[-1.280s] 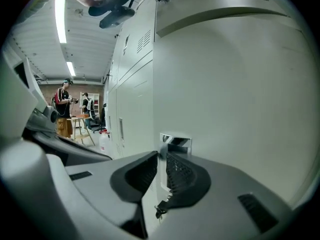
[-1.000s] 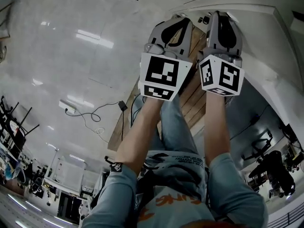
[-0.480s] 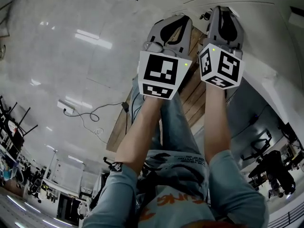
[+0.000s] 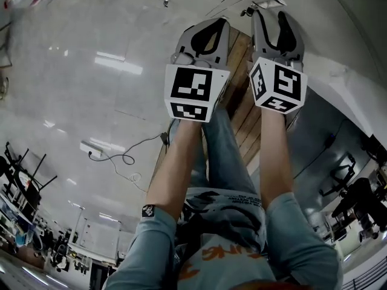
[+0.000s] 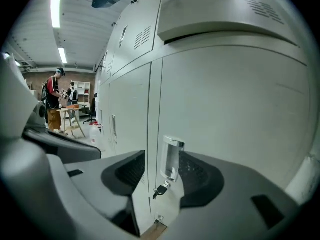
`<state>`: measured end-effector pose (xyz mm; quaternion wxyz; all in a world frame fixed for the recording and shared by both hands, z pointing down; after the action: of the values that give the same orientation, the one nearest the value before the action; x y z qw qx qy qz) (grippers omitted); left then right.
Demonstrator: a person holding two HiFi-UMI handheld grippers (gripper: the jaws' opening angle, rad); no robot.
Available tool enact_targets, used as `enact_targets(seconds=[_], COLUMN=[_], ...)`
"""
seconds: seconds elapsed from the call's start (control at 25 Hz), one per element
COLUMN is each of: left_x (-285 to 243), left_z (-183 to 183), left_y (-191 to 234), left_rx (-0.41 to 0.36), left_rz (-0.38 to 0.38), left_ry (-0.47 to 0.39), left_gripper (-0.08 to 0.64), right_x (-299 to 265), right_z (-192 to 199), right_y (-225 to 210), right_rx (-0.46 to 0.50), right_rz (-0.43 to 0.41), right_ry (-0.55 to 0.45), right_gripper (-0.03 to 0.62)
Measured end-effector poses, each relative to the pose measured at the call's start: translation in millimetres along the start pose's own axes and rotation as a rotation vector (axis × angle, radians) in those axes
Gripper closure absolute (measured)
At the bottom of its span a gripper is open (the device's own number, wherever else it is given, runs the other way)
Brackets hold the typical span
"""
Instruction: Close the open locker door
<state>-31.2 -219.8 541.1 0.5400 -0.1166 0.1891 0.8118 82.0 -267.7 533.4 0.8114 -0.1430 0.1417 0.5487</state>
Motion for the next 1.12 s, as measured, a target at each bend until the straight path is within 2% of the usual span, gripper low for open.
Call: enact_targets(seconds=[0.08, 0.2, 0.4, 0.72, 0.92, 1.12], left_x=[8, 21, 49, 97, 120, 139], left_z=[-6, -17, -43, -94, -141, -203], left_y=[-2, -4, -12, -23, -39, -53], left_rx=[-0.012, -0.034, -0.066, -0.084, -0.101, -0.144], left_rz=[0.009, 0.021, 0.030, 0.031, 0.034, 0.039], left_ry=[-0.004, -0.008, -0.007, -0.040, -0.085, -0.154], left_gripper=[0.538, 0.538, 0.538, 0.538, 0.538, 0.538], right_x=[15, 35, 68, 124, 158, 187], right_z=[-5, -17, -42, -94, -138, -195], right_y=[-1, 4, 18, 38, 39, 37], right_rx=[-0.022, -0.050, -0.085, -0.147, -0.184, -0.196], right_rz=[0.012, 0.020, -0.007, -0.058, -0.024, 0.027], right_ry=[-0.017, -0.043, -0.047, -0.078, -0.121, -0.197], right_gripper=[0.392, 0.480, 0.540, 0.560, 0.560, 0.560])
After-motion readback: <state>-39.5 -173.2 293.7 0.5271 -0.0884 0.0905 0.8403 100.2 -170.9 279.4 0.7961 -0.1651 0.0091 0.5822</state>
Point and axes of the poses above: the fingertips, and each gripper's own axes: x backward along the fingers, y to its left, z out of its underside, the point moved 4 cm from there along x, backward along the fingers, and after that the axes turned 9 degrees about -x, right-handed, at the moved point
